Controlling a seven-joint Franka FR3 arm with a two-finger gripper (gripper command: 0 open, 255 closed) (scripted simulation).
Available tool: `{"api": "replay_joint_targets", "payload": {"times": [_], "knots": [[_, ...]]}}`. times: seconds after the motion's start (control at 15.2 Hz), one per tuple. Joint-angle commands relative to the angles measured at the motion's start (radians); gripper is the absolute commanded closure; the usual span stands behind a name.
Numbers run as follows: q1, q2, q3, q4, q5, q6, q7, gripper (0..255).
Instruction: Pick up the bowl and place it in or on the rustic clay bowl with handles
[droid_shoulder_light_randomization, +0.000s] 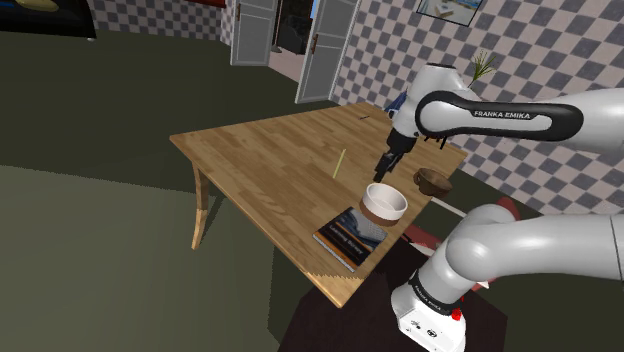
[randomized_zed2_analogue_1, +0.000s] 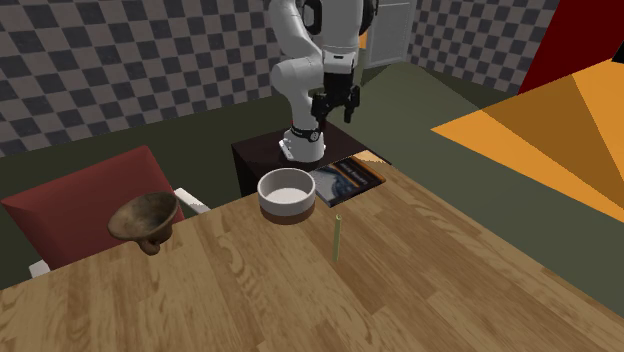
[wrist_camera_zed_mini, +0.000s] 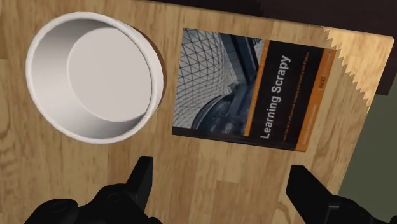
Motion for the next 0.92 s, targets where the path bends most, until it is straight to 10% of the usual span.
{"api": "replay_joint_targets", "payload": {"times": [0.0, 0.86], "knots": [[-0.024, 0.006, -0.036, -0.049, -0.028, 0.058, -0.03, 0], [-0.133, 0.299, -0.245, -0.192, -0.175, 0.496, -0.178, 0]]}}
